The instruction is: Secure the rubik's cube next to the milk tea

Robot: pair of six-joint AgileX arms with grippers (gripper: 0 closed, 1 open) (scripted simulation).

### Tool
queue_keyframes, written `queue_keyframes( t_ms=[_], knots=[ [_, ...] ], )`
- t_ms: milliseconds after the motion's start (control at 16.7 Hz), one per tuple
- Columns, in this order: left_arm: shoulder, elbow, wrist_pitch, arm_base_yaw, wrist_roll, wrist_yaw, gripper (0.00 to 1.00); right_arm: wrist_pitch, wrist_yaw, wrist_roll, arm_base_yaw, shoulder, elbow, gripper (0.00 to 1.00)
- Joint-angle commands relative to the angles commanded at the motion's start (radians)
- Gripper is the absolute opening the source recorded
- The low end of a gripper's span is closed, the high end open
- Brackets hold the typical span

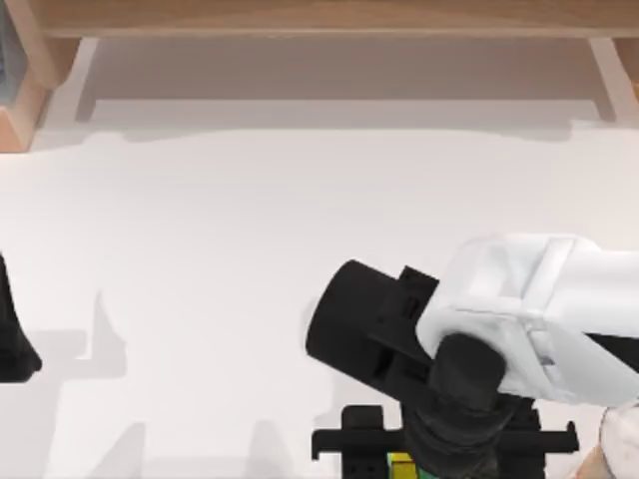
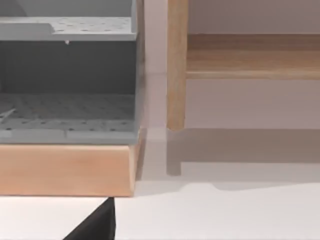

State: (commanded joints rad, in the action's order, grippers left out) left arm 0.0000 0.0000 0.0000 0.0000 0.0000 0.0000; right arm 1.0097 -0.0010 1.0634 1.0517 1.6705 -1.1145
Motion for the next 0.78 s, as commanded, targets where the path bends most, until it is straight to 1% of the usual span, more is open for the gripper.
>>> queue_keyframes(
  t_ms=[360,780],
  knots=[
    [0.000,0.000,0.000,0.000,0.000,0.000,1.00,-0.019,-0.008,-0.002,-0.005,0.006,-0.012,0.00],
    [0.000,0.000,0.000,0.000,0.000,0.000,1.00,-0.132,-0.063,-0.014,-0.009,0.000,-0.077,0.00]
  ],
)
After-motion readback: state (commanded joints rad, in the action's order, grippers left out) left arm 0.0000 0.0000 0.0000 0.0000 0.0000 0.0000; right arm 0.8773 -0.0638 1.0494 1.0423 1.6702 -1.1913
